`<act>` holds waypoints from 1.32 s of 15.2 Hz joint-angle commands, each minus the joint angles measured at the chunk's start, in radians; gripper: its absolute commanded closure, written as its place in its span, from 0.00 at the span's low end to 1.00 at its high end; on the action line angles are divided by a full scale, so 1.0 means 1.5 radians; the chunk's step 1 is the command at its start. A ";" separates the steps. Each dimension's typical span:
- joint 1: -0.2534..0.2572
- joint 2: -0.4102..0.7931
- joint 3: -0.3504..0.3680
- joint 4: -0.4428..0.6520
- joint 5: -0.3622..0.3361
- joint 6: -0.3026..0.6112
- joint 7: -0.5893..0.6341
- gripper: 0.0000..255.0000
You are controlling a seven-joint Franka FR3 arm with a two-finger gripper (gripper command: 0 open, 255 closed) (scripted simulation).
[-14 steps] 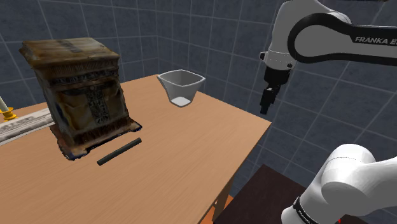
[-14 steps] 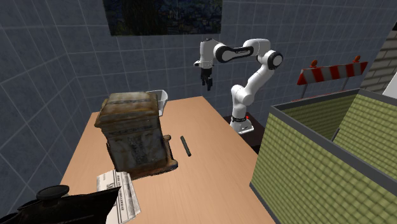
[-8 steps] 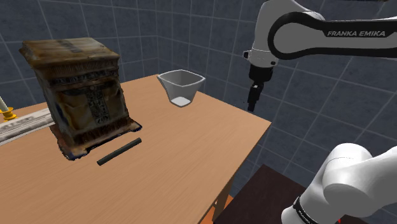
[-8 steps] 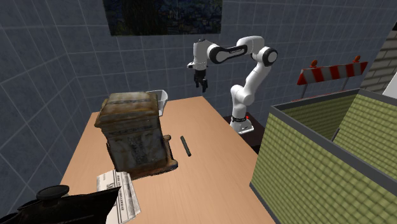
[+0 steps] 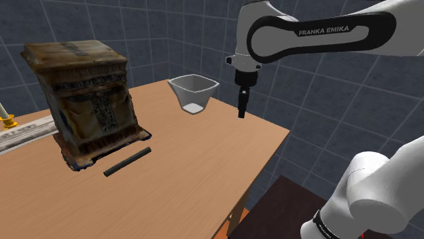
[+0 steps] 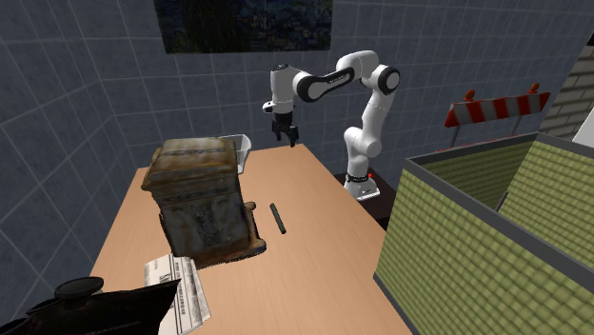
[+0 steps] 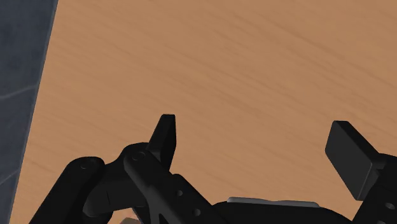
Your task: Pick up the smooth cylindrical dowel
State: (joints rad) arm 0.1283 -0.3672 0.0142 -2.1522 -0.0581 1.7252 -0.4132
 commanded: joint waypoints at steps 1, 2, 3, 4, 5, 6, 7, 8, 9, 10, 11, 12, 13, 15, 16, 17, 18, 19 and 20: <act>0.015 0.049 0.007 0.038 0.006 0.008 -0.026 0.00; 0.021 0.071 0.011 0.057 0.009 0.010 -0.040 0.00; 0.028 0.093 0.014 0.076 0.011 0.011 -0.053 0.00; 0.034 0.114 0.018 0.096 0.014 0.012 -0.066 0.00; 0.040 0.136 0.023 0.116 0.016 0.012 -0.079 0.00; 0.046 0.157 0.027 0.136 0.018 0.011 -0.091 0.00; 0.051 0.178 0.032 0.157 0.019 0.010 -0.104 0.00; 0.057 0.198 0.038 0.178 0.021 0.009 -0.116 0.00; 0.063 0.219 0.043 0.199 0.022 0.007 -0.128 0.00; 0.069 0.239 0.049 0.220 0.022 0.005 -0.140 0.00; 0.074 0.259 0.054 0.241 0.023 0.002 -0.151 0.00; 0.080 0.279 0.060 0.263 0.023 -0.002 -0.162 0.00; 0.086 0.299 0.066 0.285 0.023 -0.005 -0.173 0.00; 0.098 0.338 0.079 0.331 0.022 -0.014 -0.195 0.00; 0.105 0.357 0.085 0.353 0.021 -0.019 -0.205 0.00; 0.111 0.377 0.091 0.377 0.019 -0.025 -0.215 0.00; 0.118 0.396 0.098 0.400 0.017 -0.031 -0.225 0.00; 0.125 0.415 0.104 0.424 0.015 -0.037 -0.235 0.00; 0.132 0.434 0.111 0.448 0.013 -0.044 -0.245 0.00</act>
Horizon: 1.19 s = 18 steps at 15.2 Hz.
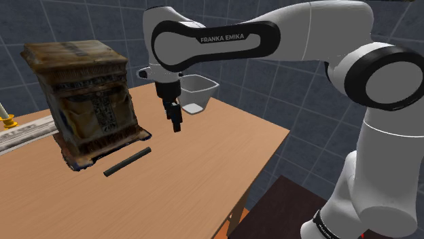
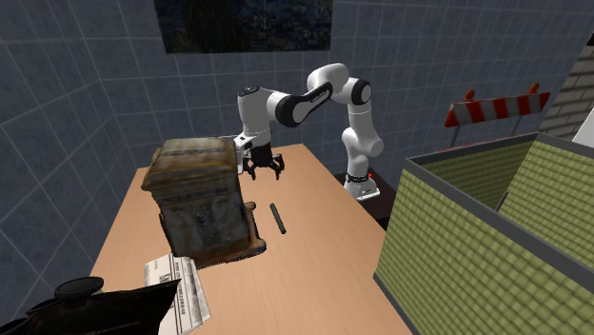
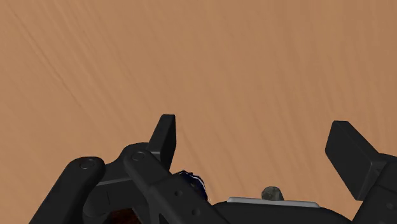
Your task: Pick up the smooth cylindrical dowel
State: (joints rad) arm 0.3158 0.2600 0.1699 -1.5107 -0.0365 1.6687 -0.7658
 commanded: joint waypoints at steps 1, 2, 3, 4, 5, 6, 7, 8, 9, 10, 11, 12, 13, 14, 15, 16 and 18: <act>0.015 0.035 0.013 0.045 -0.004 -0.013 -0.020 0.00; 0.023 0.054 0.020 0.070 -0.007 -0.021 -0.029 0.00; 0.031 0.073 0.026 0.096 -0.010 -0.029 -0.039 0.00; 0.040 0.092 0.032 0.121 -0.014 -0.037 -0.049 0.00; 0.049 0.112 0.039 0.148 -0.018 -0.046 -0.058 0.00; 0.059 0.131 0.045 0.175 -0.022 -0.055 -0.068 0.00; 0.069 0.151 0.050 0.202 -0.026 -0.065 -0.077 0.00; 0.080 0.170 0.056 0.231 -0.030 -0.076 -0.087 0.00; 0.091 0.190 0.061 0.260 -0.035 -0.087 -0.097 0.00; 0.103 0.211 0.067 0.290 -0.039 -0.098 -0.107 0.00; 0.115 0.232 0.072 0.322 -0.044 -0.111 -0.117 0.00; 0.126 0.249 0.075 0.349 -0.049 -0.122 -0.125 0.00; 0.124 0.246 0.075 0.334 -0.048 -0.110 -0.126 0.00; 0.122 0.243 0.075 0.320 -0.047 -0.099 -0.126 0.00; 0.121 0.240 0.075 0.307 -0.047 -0.089 -0.126 0.00; 0.119 0.238 0.076 0.294 -0.046 -0.078 -0.126 0.00; 0.117 0.235 0.076 0.270 -0.046 -0.058 -0.126 0.00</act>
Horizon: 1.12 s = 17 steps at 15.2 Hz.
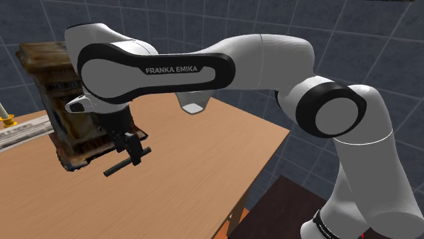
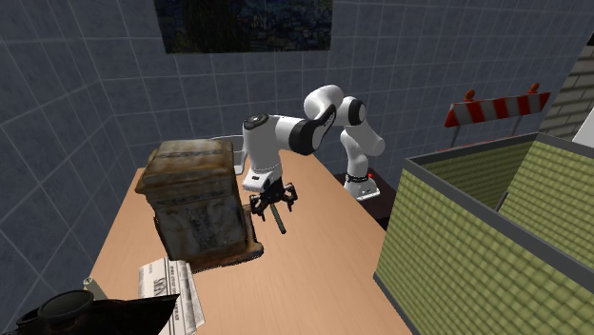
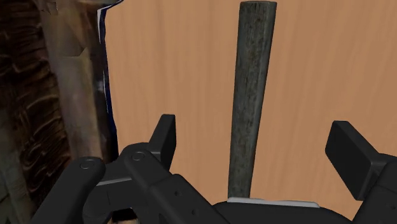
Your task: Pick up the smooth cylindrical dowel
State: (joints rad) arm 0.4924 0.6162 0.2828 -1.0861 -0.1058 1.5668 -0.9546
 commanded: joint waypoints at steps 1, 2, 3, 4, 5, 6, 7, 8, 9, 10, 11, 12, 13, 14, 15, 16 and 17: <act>-0.002 -0.004 0.000 -0.024 0.001 0.020 0.000 0.00; -0.003 -0.005 0.000 -0.030 0.001 0.025 0.000 0.00; -0.003 -0.005 0.000 -0.030 0.001 0.025 0.000 0.00; -0.002 -0.003 0.000 -0.028 0.000 0.025 0.001 1.00; -0.002 -0.002 0.000 -0.027 0.000 0.025 0.001 1.00; -0.002 -0.002 0.000 -0.027 0.000 0.025 0.001 1.00; -0.002 -0.001 0.000 -0.026 0.000 0.026 0.000 1.00; -0.004 -0.003 0.000 -0.031 0.000 0.028 -0.001 1.00; -0.004 -0.004 0.000 -0.034 0.001 0.029 0.000 1.00; -0.003 -0.001 0.000 -0.027 0.000 0.026 -0.001 1.00; -0.003 -0.001 0.000 -0.029 0.000 0.028 0.000 1.00; -0.002 0.000 0.000 -0.026 0.000 0.026 0.000 1.00; -0.003 -0.005 0.000 -0.030 0.001 0.025 0.000 1.00; -0.002 -0.004 0.000 -0.019 0.001 0.016 0.000 1.00; -0.001 -0.003 0.000 -0.008 0.000 0.006 0.000 1.00; 0.001 -0.001 0.000 0.004 0.000 -0.004 0.000 1.00; 0.002 0.001 0.000 0.016 0.000 -0.015 0.000 1.00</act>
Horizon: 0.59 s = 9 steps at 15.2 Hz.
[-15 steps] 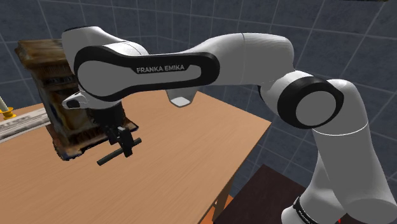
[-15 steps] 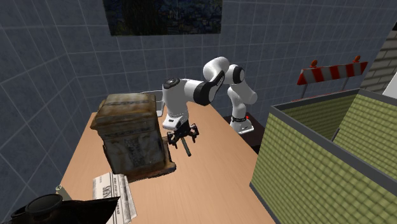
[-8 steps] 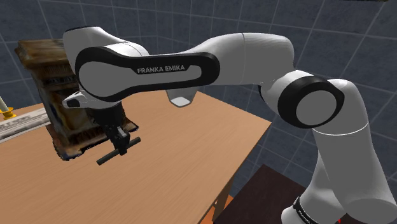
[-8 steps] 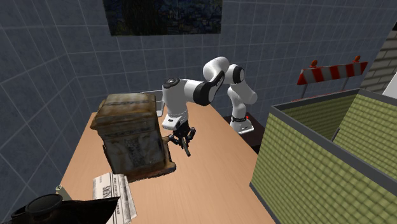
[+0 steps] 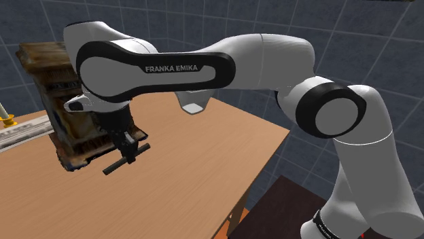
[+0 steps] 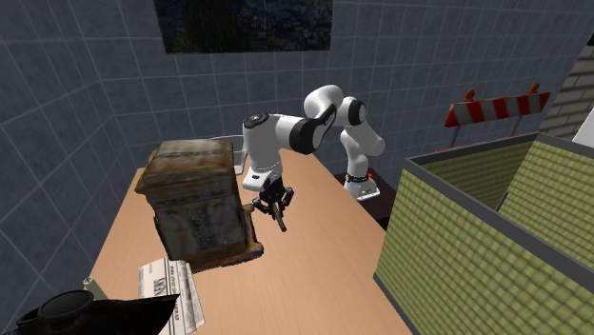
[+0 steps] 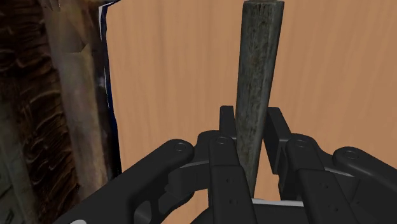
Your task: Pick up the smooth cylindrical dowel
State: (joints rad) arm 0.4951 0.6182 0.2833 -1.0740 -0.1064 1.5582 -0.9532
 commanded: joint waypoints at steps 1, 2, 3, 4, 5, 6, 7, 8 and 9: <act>0.002 0.002 0.000 0.021 0.000 -0.019 -0.001 1.00; 0.004 0.005 0.000 0.035 -0.001 -0.030 -0.001 1.00; 0.005 0.008 0.000 0.049 -0.001 -0.042 -0.001 1.00; 0.007 0.012 0.000 0.065 -0.002 -0.053 -0.001 1.00; 0.010 0.016 -0.001 0.081 -0.003 -0.065 -0.001 1.00; 0.012 0.021 -0.001 0.098 -0.004 -0.077 -0.001 1.00; 0.015 0.026 -0.001 0.117 -0.005 -0.090 -0.001 1.00; 0.018 0.033 -0.002 0.137 -0.006 -0.104 -0.001 1.00; 0.021 0.040 -0.002 0.159 -0.007 -0.119 -0.001 1.00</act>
State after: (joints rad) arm 0.5185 0.6641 0.2803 -0.8757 -0.1148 1.4066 -0.9568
